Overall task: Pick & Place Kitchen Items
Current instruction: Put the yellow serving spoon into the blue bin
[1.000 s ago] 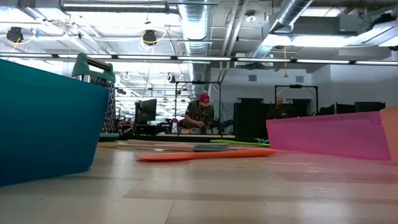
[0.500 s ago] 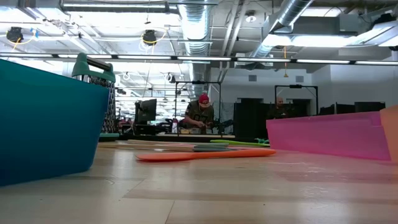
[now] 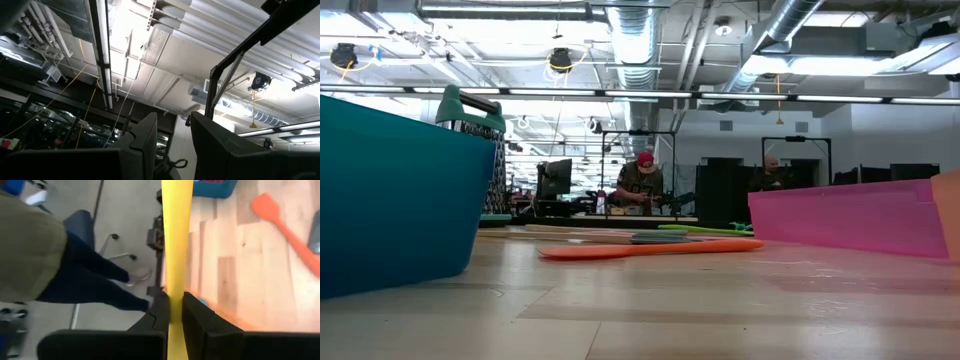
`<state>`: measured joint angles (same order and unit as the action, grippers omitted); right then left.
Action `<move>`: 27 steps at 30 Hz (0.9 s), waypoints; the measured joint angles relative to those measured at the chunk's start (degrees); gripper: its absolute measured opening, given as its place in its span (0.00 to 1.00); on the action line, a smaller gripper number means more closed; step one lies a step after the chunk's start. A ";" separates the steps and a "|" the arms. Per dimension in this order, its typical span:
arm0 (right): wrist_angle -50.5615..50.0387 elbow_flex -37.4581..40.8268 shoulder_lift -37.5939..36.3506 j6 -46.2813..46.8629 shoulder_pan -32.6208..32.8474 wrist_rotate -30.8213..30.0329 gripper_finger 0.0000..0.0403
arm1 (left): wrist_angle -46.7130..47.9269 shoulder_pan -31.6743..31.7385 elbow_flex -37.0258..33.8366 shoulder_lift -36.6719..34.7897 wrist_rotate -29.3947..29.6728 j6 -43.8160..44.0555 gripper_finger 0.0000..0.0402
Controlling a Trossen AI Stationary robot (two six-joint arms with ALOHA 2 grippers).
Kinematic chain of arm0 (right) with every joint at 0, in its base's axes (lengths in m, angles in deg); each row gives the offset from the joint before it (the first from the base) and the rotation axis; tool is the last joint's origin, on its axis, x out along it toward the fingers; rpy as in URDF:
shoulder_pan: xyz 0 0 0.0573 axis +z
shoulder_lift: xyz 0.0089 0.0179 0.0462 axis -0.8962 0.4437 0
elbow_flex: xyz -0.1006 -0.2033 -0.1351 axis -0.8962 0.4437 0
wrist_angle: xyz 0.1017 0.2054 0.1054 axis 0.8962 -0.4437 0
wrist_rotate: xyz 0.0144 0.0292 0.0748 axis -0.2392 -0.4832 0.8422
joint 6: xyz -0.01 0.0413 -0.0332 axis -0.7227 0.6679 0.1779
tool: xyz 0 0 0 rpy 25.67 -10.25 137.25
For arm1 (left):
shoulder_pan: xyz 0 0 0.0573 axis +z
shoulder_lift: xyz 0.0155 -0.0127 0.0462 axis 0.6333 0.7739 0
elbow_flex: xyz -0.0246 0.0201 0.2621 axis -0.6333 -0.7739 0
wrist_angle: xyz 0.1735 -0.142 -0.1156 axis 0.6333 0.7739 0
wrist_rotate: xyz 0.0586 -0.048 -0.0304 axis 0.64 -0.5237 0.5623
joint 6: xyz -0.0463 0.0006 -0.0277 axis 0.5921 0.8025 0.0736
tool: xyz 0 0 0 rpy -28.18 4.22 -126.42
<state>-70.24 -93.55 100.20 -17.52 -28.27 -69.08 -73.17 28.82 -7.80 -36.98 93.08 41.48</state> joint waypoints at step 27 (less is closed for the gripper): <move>64.48 -6.98 43.91 -17.00 -19.21 14.84 0.04 | -0.02 -0.02 0.04 -4.90 -1.18 2.99 0.26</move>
<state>-5.76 -100.52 144.11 -34.52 -47.48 -54.24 -73.19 28.79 -7.76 -41.88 91.90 44.48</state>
